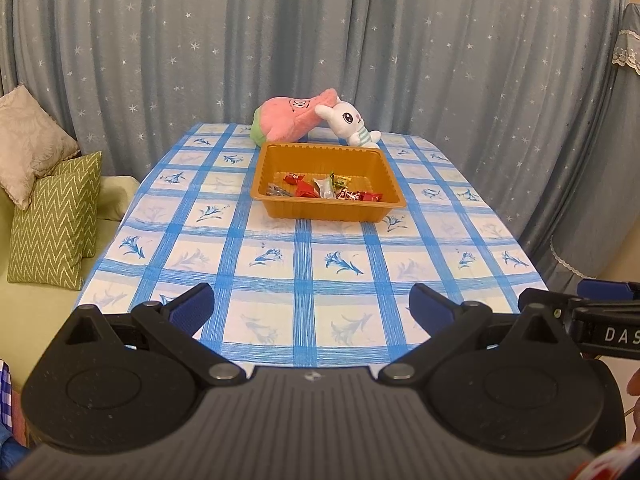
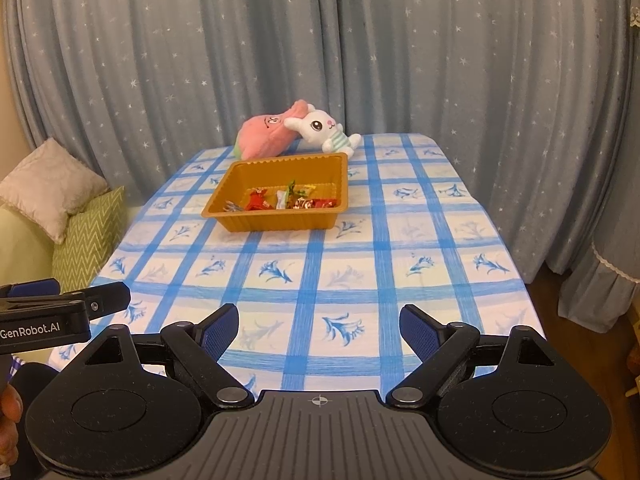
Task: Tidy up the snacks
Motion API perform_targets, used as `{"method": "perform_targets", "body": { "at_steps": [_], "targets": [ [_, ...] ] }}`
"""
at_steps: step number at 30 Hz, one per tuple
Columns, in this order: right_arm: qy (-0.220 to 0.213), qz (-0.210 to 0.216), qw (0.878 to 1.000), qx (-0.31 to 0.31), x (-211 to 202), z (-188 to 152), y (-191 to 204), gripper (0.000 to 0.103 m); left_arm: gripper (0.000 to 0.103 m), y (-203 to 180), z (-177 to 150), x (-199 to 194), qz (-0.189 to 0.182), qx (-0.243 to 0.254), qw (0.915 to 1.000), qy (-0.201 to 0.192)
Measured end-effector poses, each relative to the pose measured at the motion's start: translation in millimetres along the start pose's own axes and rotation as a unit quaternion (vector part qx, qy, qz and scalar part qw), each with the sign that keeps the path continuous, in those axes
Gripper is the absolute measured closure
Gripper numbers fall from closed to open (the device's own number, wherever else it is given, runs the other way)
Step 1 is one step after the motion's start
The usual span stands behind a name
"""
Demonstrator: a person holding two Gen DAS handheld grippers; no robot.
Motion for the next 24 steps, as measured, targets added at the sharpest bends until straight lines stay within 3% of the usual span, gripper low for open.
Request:
{"method": "perform_targets", "body": {
  "at_steps": [24],
  "targets": [
    [-0.002, -0.001, 1.000, 0.007, 2.1, -1.5, -4.2, 0.016, 0.000, -0.7, -3.3, 0.7, -0.001, -0.001, 1.0000, 0.001]
  ]
}}
Point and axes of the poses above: each gripper's, at about its wrist camera, not at the fingertips, and x roughly the way its jaws point, y to its left, z to its top, the point moved 5 cm from there along x, roughly the way its jaws point, and after that the axes turned 12 degrees about -z, right-handed, at the moved point
